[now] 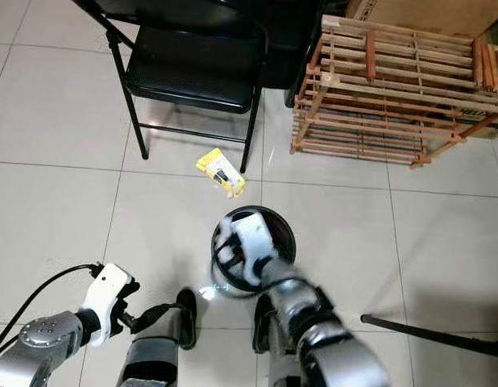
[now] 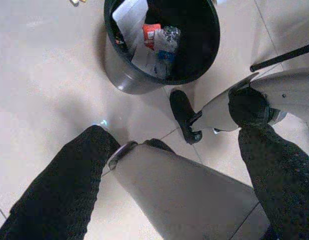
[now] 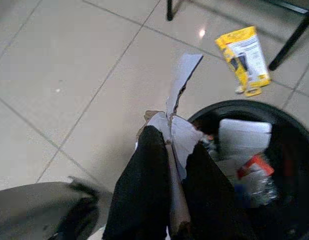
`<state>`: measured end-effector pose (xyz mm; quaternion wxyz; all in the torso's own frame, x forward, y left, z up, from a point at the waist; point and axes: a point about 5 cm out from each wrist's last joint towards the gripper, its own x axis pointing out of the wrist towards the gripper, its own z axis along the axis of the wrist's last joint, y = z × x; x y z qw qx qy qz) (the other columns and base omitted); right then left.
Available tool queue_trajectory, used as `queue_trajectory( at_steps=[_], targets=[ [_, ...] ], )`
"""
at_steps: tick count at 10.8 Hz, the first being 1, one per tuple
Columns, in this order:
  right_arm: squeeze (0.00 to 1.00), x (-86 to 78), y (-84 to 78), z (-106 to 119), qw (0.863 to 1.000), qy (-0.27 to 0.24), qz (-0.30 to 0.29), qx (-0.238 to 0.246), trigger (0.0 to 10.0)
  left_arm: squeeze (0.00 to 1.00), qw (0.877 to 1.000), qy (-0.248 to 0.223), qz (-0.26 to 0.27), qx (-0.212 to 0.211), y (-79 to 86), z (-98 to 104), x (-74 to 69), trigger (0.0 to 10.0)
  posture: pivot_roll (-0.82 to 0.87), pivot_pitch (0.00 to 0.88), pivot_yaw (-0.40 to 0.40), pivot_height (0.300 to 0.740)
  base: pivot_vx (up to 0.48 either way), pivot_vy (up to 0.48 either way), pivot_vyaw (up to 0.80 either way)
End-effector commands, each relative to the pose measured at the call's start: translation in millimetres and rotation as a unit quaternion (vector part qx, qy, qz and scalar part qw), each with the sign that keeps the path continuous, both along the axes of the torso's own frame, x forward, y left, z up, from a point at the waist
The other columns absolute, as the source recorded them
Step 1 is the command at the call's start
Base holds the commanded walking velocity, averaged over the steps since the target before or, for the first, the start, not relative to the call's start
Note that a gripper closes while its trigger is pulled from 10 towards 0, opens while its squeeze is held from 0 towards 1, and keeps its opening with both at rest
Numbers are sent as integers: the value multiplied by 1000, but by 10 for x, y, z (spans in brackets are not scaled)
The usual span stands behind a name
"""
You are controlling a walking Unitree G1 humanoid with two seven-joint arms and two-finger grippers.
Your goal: Picking trash to rubbish bin
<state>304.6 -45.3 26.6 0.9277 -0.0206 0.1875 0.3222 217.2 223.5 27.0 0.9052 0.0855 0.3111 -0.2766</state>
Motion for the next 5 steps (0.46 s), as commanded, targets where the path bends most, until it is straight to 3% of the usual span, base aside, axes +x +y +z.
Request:
queue_trajectory(
  at_steps=[1, 3, 5],
  targets=[
    [0, -108, -22, -129, 1000, 23, 4, -8, 10000, 0, 1000, 28, -3, 0, 34, -129, -139, 10000, 534, 457, -115, 740, 0, 0, 0],
    [0, -76, -46, -112, 1000, 11, -10, -25, 10000, 0, 999, 36, -2, 4, 90, -246, -208, 10000, 530, 459, -112, 740, 0, 0, 0],
    [0, -6, -69, -38, 1000, 3, -23, -7, 10000, 0, 999, 47, 3, 8, 94, -441, -254, 10000, 530, 460, -113, 740, 0, 0, 0]
  ],
)
